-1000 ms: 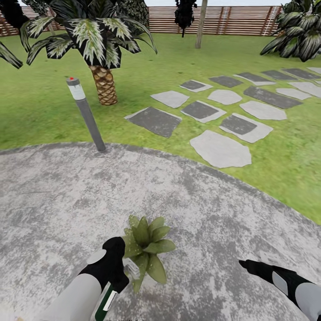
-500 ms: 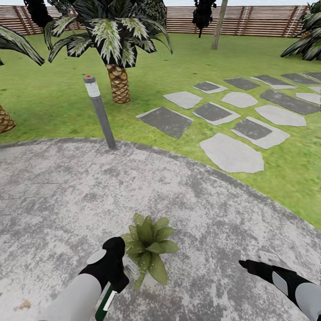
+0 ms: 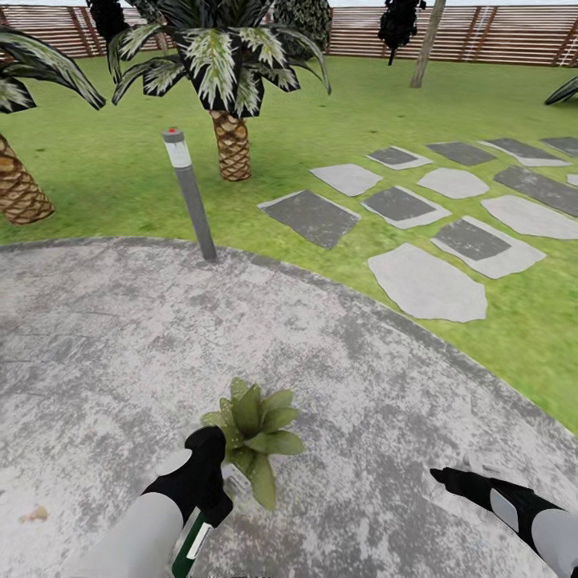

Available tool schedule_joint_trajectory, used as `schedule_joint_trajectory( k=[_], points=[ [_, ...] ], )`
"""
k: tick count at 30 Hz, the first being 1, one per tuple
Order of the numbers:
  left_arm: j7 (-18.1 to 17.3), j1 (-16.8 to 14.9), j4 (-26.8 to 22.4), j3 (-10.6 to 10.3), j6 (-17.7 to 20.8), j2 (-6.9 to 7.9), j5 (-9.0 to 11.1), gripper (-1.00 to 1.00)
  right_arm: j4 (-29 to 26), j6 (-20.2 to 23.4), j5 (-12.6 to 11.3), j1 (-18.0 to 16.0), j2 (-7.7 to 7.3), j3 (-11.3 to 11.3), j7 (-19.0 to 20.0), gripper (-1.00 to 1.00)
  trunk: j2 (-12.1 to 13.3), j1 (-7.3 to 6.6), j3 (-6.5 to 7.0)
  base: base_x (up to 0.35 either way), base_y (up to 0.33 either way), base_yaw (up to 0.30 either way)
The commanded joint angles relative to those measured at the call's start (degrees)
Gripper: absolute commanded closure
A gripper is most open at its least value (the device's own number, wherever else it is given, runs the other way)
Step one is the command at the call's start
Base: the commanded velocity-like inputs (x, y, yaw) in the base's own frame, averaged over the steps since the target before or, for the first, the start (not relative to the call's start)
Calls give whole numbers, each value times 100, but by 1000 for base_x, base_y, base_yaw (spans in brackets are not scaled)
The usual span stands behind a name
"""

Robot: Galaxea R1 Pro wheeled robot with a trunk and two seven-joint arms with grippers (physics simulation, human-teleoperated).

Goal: Pick up the pesticide atomizer in the garden and spray insectifuge to fully cover both potted plants in the garden.

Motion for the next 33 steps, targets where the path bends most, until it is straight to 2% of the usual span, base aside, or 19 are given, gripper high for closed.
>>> schedule_joint_trajectory(
  k=[1, 3, 5, 13, 33],
  points=[
    [-58, -2, -16, -5, 31, -7, -58, 100, -11, 31, -61, 1, -5, 38, 12, -100, -2, -1, -8, 0, -323, 221],
    [-58, -2, -119, -5, 34, -27, -18, 100, -11, 31, -61, 1, -5, 38, 12, -100, -2, -1, -16, 0, -323, 221],
    [-58, -2, -222, -5, 38, -33, 103, 100, -11, 31, -61, 1, -5, 35, 23, -100, -2, -1, -23, 0, -323, 214],
    [-62, -2, -219, -11, 39, -26, 121, 100, -11, 31, -62, 1, -4, 36, 25, -100, -2, -1, -28, 0, -282, 45],
    [-67, -2, 14, -27, 39, -23, 119, 100, -11, 31, -61, 1, -5, 38, 12, -100, -2, -1, -28, 0, -8, 241]
  ],
)
